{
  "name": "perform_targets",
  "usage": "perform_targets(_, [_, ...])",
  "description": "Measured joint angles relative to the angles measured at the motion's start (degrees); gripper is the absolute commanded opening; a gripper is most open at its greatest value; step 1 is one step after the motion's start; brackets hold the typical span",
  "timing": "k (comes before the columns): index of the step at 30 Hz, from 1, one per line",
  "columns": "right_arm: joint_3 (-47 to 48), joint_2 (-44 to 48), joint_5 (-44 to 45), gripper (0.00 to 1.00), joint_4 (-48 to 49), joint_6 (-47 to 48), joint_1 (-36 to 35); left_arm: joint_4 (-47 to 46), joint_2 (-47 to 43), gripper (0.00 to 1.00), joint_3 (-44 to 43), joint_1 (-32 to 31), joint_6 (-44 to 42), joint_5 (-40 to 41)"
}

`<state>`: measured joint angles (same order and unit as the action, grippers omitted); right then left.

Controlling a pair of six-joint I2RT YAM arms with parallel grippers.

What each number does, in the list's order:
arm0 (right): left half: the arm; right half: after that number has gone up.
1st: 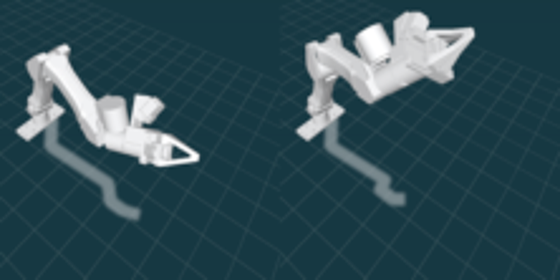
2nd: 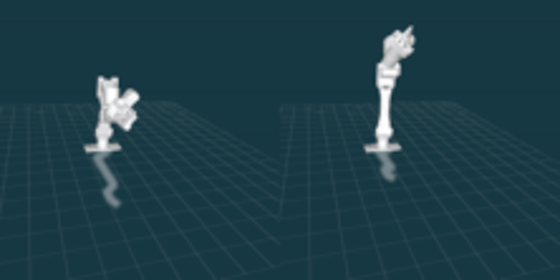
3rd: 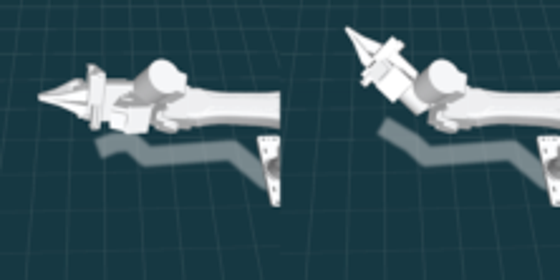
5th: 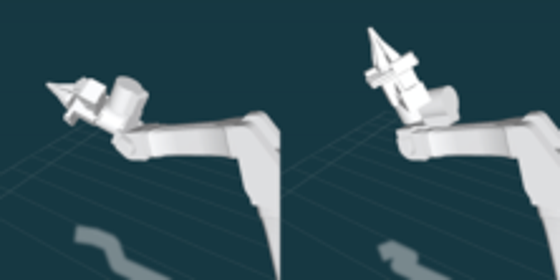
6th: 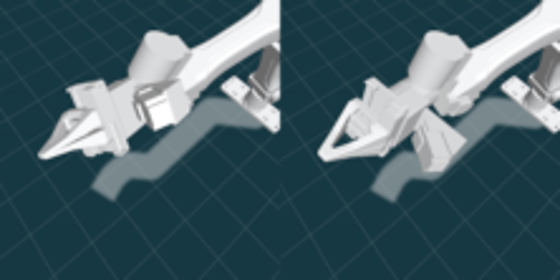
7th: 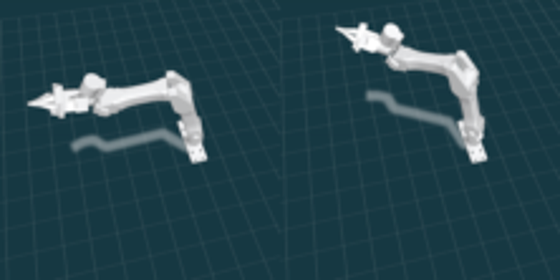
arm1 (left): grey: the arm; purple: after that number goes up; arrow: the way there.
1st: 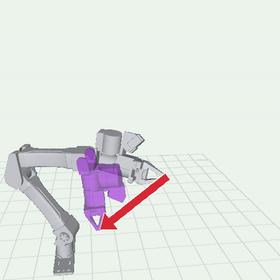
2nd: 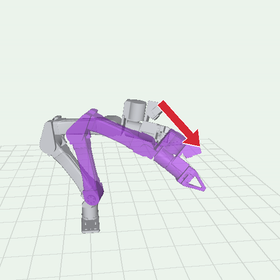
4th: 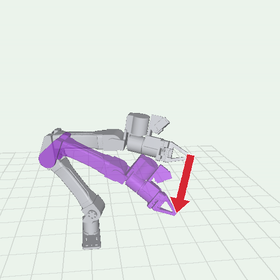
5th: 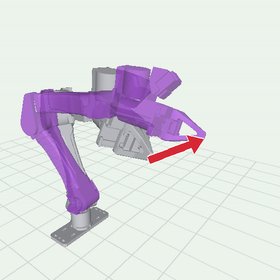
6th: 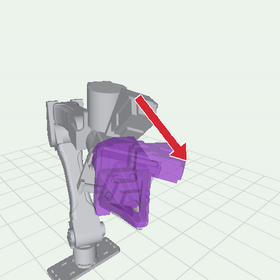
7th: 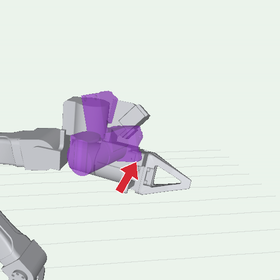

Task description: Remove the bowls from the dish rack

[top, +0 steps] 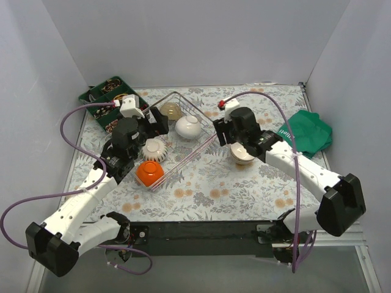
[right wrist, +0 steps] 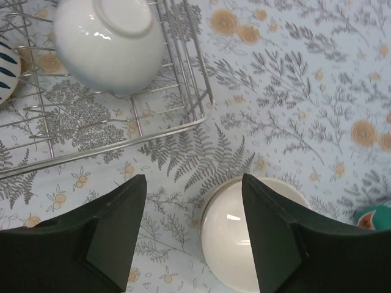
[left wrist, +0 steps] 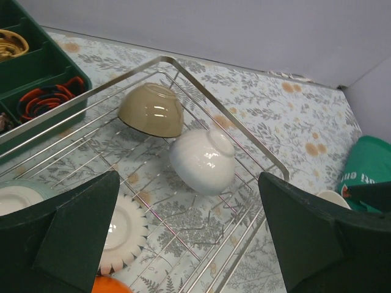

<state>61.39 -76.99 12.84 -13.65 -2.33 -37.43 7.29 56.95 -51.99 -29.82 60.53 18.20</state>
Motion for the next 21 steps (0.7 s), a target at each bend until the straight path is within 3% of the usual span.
perform_targets(8, [10.43, -13.25, 6.01, 0.91, 3.63, 12.24, -10.29, 0.11, -0.13, 0.98, 0.00, 8.26, 3.17, -0.13])
perform_targets(21, [22.08, -29.79, 7.89, 0.95, 6.75, 26.82, -15.37, 1.68, -2.16, 0.98, 0.00, 9.46, 3.08, 6.49])
